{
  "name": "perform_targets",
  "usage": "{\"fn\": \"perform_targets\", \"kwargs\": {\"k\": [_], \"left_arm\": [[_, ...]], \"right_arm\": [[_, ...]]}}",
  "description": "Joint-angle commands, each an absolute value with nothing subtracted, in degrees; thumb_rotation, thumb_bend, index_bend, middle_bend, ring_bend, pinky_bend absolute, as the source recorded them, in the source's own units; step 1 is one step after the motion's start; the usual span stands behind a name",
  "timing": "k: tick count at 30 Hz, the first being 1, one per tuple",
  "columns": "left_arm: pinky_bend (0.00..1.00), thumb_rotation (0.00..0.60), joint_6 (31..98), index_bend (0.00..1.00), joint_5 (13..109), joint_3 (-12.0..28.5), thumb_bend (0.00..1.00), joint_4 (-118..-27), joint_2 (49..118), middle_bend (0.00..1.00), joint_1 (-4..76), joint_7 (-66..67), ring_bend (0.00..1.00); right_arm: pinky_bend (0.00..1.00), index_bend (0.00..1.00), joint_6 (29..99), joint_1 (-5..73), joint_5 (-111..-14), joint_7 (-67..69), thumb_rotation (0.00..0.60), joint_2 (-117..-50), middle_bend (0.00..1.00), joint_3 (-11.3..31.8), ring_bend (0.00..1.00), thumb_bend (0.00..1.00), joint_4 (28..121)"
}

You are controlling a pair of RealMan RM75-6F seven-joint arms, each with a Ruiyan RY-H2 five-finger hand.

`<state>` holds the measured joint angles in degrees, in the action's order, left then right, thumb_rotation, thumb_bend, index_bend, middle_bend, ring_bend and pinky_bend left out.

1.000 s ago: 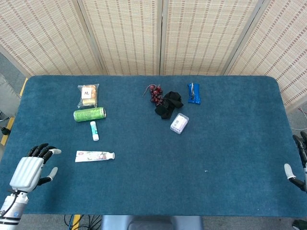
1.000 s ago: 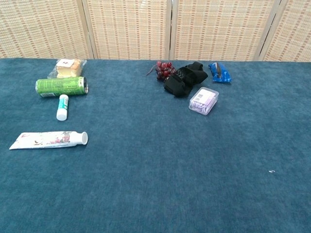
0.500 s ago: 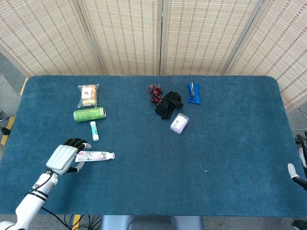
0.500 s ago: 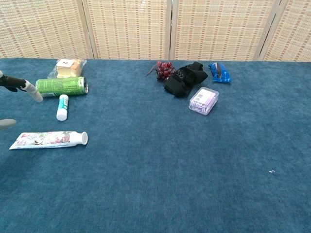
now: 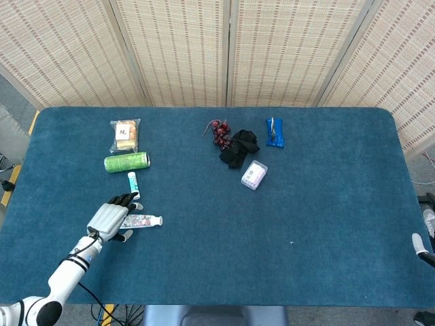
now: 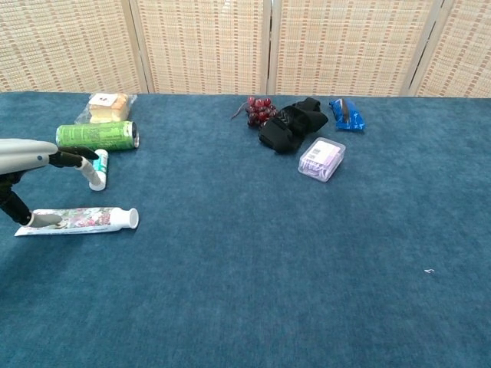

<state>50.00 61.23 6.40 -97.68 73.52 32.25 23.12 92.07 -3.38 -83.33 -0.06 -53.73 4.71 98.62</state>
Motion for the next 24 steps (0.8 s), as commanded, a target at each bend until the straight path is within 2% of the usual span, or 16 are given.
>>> {"fn": "perform_targets", "kwargs": {"k": [1,14,24], "left_arm": [[0.07,0.569,49.83,0.23,59.54,5.66,0.28,-96.34,75.01,0.0,33.41,24.93,0.0],[0.07,0.564,49.91,0.23,56.29,4.21,0.28,-93.45,78.99,0.0,35.72,25.98,0.0],[0.07,0.562,51.45,0.27,57.71,1.61,0.28,-96.15,77.55,0.0,35.19,25.94,0.0]], "right_arm": [[0.0,0.01,92.14,-3.52,-83.3,0.08,0.6,-53.79,0.0,4.64,0.0,0.3,98.46],[0.0,0.01,92.1,-3.94,-83.07,0.9,0.6,-53.99,0.0,4.53,0.0,0.3,97.64],[0.0,0.01,91.93,-4.03,-83.08,1.31,0.6,-54.36,0.0,4.49,0.0,0.3,97.14]]}}
